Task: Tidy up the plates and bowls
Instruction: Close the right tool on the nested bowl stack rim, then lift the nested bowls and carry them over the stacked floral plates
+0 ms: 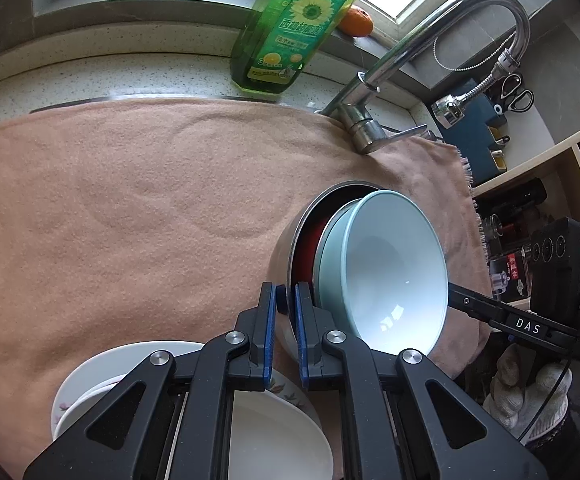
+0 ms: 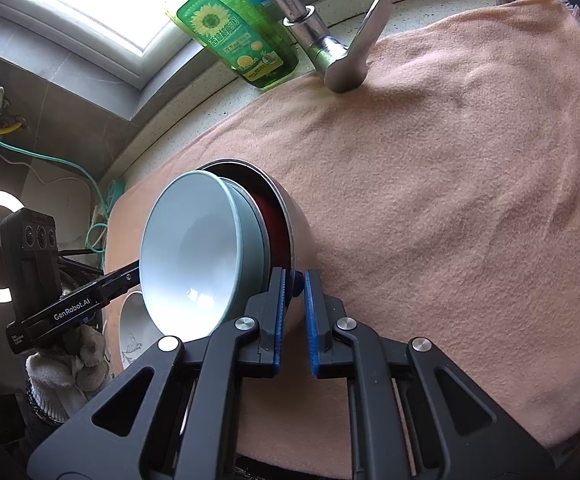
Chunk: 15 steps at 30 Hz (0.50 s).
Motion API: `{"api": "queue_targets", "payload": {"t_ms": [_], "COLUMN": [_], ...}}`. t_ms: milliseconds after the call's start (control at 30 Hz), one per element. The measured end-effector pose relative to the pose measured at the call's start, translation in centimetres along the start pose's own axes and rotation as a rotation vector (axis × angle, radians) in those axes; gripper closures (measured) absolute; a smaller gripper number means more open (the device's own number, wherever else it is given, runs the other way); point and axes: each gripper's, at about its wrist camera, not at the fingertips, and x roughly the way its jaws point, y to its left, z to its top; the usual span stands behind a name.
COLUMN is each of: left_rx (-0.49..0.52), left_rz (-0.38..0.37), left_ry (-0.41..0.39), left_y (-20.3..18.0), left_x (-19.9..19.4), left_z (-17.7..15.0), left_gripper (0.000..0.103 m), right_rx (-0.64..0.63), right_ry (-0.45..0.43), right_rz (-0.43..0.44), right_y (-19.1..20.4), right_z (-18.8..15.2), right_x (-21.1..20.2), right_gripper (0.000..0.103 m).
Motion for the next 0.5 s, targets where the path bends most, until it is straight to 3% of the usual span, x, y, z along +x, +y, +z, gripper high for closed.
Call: {"api": "queue_targets", "payload": {"t_ms": [500], "left_rx": [0.008], "left_rz": [0.009], "left_ry": [-0.030], "left_y": [-0.8], "left_x": [-0.9], "left_z": [-0.1], "left_gripper": [0.095], "right_rx": [-0.036], "right_ry": [-0.003], "right_rz": [-0.013], "right_y": [0.7], "right_z": [0.3], "right_x": [-1.1], "right_gripper": [0.093]}}
